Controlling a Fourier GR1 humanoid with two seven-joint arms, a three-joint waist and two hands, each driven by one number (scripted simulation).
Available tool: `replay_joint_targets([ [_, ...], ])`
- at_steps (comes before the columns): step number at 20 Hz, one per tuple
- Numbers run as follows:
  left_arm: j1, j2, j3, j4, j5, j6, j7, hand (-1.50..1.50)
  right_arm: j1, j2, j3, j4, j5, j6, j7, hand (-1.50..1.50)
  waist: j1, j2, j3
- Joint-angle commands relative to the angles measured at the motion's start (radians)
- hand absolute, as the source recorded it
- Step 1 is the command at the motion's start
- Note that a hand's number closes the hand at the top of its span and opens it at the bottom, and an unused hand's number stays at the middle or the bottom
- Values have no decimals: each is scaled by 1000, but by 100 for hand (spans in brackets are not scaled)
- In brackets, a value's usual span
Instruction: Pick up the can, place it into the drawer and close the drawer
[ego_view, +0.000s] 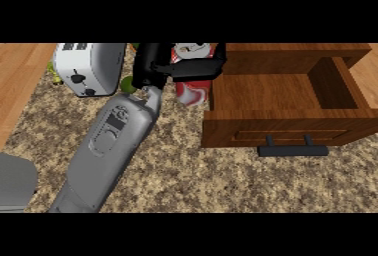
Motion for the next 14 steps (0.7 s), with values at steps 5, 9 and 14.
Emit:
replay_joint_targets([
  [5,-244,-14,-33,247,77,114,-26,150,-55,-29,-44,49,-30,9,12,-150,-11,4,0],
  [9,-407,-14,-12,392,91,142,-21,150,-43,-22,-27,17,-18,18,7,-150,-23,6,0],
  [14,-430,-15,-85,503,185,170,-85,150,-69,-12,0,-3,5,-7,64,-150,-31,8,0],
])
